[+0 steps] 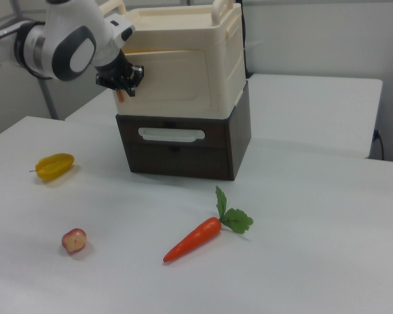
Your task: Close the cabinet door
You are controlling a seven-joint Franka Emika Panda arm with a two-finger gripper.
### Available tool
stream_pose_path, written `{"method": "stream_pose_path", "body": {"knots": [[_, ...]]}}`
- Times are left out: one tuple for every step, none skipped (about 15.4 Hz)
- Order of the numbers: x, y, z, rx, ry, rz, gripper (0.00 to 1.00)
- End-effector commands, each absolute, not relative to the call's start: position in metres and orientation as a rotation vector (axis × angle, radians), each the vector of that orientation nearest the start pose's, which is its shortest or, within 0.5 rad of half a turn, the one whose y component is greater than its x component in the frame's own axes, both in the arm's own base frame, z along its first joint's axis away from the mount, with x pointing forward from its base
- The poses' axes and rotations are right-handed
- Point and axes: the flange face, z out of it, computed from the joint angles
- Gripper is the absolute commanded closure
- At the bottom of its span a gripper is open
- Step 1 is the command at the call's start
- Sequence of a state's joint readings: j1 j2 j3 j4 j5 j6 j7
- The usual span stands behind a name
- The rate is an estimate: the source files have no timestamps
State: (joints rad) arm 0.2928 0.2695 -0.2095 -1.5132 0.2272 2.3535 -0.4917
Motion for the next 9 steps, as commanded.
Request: {"method": "stream_pose_path", "body": {"knots": [[0.691,0.085,0.568,-2.871,-0.530,-0.982,1.00],[0.692,0.085,0.575,-2.862,-0.505,-1.002,1.00],[0.692,0.085,0.577,-2.858,-0.479,-1.006,1.00],[0.692,0.085,0.578,-2.856,-0.469,-1.007,1.00],[0.692,0.087,0.578,-2.854,-0.470,-1.006,1.00],[0.692,0.087,0.578,-2.852,-0.468,-1.008,1.00],[0.692,0.090,0.579,-2.844,-0.467,-1.010,1.00],[0.691,0.093,0.579,-2.838,-0.471,-1.008,1.00],[0.691,0.094,0.579,-2.836,-0.472,-1.010,1.00]]}}
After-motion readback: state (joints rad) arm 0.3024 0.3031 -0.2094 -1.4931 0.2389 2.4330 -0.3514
